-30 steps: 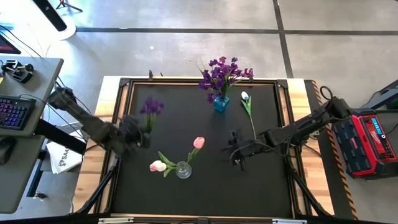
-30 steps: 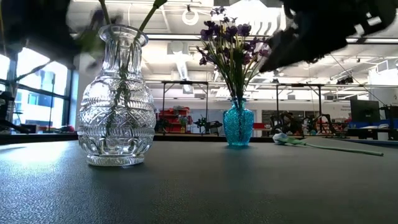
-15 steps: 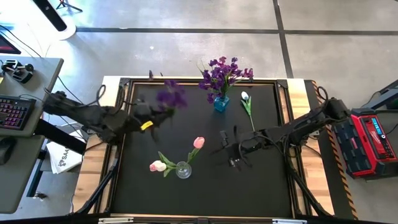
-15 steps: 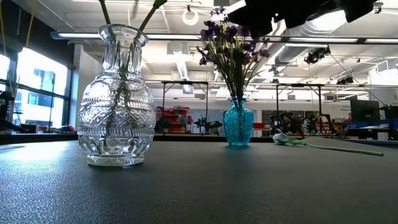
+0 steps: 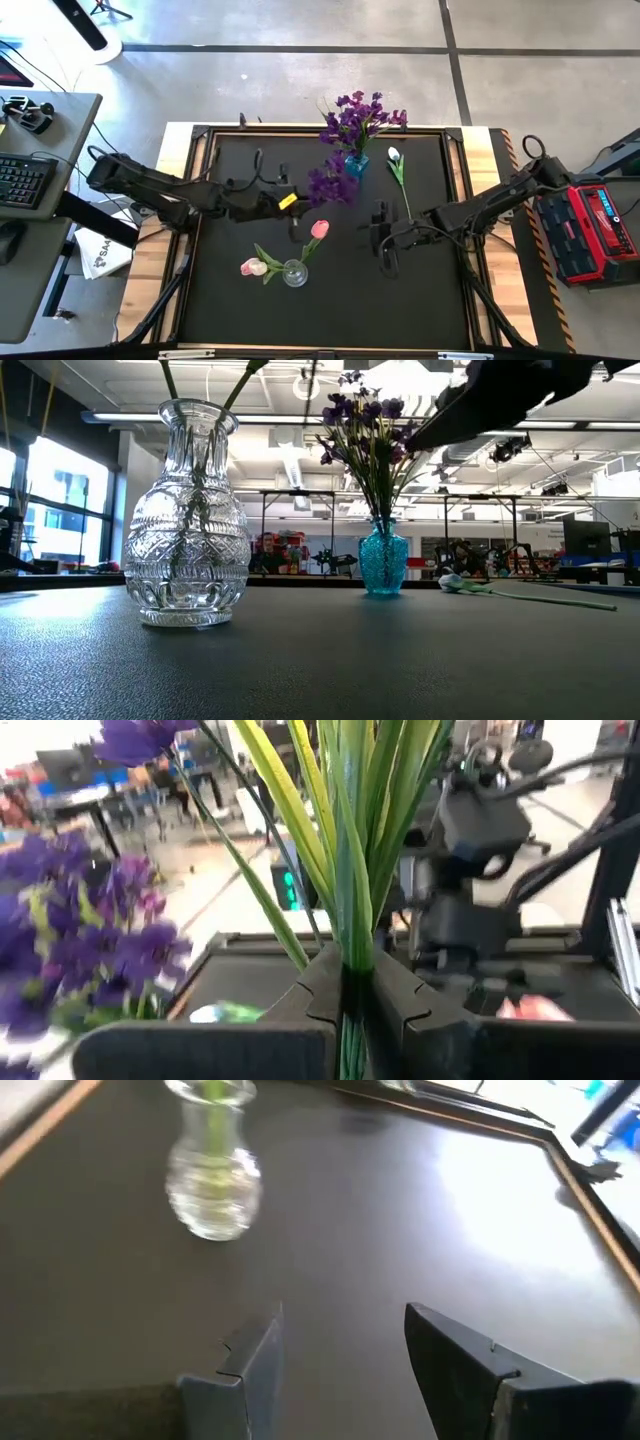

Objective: Sort flowers into vase by color
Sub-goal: Put the dark violet flower into the blue vase

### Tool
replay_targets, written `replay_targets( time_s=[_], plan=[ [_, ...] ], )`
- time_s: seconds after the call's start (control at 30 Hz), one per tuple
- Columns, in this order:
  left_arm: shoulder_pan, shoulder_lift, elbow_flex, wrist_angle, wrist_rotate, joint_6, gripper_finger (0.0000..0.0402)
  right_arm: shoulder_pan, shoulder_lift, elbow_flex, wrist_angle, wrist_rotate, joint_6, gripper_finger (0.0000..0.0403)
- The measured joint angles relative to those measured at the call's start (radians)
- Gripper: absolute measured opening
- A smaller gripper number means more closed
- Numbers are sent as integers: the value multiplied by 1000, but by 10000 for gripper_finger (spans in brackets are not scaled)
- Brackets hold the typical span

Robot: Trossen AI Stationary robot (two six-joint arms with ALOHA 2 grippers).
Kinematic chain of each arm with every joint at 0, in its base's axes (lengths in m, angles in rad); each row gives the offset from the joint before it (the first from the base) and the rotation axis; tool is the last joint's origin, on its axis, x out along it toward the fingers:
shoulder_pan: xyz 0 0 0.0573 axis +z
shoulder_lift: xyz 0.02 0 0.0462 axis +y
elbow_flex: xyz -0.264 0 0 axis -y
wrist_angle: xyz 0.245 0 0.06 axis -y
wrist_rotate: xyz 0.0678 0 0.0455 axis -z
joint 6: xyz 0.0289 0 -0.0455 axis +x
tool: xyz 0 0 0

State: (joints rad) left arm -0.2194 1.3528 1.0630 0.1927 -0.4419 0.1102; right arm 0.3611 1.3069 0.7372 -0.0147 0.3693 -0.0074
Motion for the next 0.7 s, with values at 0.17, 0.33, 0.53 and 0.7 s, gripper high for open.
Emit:
replay_targets(
  time_s=[0.17,0.33,0.53,0.7],
  plan=[
    [25,20,0,77,78,-5,10,-14,-37,-146,163,53,23,181],
    [31,37,0,78,173,-45,9,-57,-52,-413,653,47,136,181],
    [69,120,1,167,234,-54,9,-82,-42,-506,1084,21,13,181],
    [126,210,1,275,323,-55,9,-93,-42,-419,1126,-3,-114,181]
  ],
)
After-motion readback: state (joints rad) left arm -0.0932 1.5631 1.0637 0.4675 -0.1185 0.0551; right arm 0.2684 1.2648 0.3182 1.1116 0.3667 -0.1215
